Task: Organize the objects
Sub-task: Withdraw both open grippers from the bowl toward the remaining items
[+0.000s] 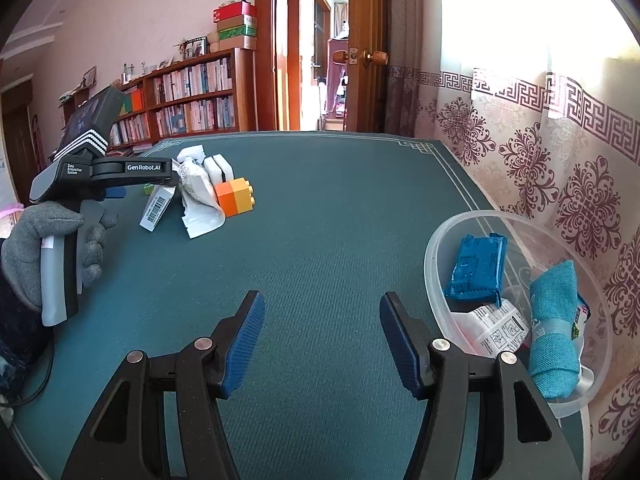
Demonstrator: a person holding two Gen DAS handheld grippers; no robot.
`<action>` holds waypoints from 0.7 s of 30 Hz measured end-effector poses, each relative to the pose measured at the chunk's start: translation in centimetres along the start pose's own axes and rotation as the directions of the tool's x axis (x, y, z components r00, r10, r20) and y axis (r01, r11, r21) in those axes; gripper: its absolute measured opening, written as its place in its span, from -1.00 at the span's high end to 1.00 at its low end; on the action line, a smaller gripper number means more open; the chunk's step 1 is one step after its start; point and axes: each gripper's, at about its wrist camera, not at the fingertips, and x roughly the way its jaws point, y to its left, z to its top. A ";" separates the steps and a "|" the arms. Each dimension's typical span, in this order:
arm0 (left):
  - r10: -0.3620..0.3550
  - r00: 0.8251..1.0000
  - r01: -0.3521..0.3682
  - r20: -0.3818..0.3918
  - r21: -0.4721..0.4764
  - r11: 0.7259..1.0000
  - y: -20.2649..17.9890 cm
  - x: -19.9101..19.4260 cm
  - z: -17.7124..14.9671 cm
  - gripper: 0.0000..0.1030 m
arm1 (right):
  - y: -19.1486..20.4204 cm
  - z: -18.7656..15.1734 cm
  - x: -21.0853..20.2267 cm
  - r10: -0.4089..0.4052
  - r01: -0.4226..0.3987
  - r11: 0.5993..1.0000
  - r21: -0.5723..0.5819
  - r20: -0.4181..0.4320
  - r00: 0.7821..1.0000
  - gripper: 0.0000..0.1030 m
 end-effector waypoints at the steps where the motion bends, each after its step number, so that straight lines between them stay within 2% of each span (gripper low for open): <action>1: 0.005 1.000 -0.005 -0.003 -0.005 1.000 0.4 0.1 -0.1 -0.96 | 0.1 0.0 0.1 0.003 -0.003 1.000 -0.002 -0.002 1.000 -0.19; 8: 0.039 0.999 -0.039 -0.028 -0.015 0.999 2.5 0.4 -0.8 -0.96 | 1.0 -0.1 0.3 0.017 -0.017 1.000 -0.010 -0.010 1.000 -0.19; 21: 0.050 0.997 -0.049 -0.058 0.010 0.999 2.0 2.1 -0.5 -0.96 | 1.6 0.1 1.7 0.056 -0.055 0.998 0.023 -0.061 0.997 -0.19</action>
